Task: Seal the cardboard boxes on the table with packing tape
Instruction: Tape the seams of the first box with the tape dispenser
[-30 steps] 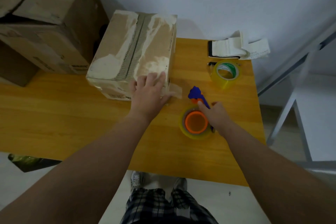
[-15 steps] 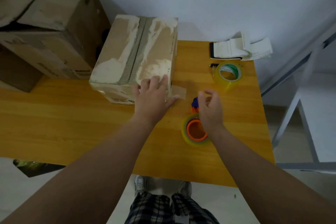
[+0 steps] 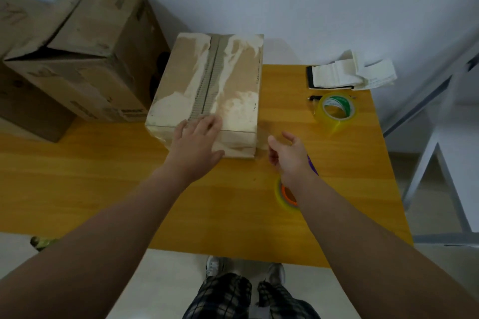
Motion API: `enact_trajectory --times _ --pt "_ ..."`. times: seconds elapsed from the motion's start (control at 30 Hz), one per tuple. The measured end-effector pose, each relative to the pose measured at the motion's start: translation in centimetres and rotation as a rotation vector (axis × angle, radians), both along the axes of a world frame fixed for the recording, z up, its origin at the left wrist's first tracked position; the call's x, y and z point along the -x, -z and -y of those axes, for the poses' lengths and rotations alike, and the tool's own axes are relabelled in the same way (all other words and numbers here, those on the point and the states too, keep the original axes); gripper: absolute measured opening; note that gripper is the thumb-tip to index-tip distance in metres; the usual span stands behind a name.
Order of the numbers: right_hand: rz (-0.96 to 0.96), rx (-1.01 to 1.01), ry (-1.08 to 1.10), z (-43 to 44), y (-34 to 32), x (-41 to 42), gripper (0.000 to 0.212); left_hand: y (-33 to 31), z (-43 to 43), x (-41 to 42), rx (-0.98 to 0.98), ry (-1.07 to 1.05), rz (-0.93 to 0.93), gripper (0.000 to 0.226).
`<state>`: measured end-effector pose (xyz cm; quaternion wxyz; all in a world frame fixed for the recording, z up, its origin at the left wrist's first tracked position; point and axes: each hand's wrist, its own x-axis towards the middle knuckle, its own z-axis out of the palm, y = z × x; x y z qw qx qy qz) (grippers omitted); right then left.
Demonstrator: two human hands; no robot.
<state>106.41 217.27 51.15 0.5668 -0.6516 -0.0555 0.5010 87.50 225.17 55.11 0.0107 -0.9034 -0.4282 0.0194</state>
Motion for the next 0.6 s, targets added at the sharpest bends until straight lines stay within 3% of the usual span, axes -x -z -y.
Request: enact_trajectory --times 0.17,0.43,0.53,0.6 --pt "-0.113 0.01 0.087 -0.9 1.4 1.8 0.047 0.3 -1.0 1.7 0.043 0.081 -0.024 0.071" --pt "0.0 0.037 0.107 -1.7 2.2 4.1 0.028 1.0 -1.7 2.4 0.02 0.142 0.031 0.069" --pt "0.213 0.122 0.101 -0.6 2.0 4.7 0.023 1.1 -2.0 2.4 0.015 0.15 0.064 0.065" --pt "0.356 0.041 0.171 0.2 1.2 4.7 0.027 1.1 -2.4 2.4 0.017 0.165 0.076 0.064"
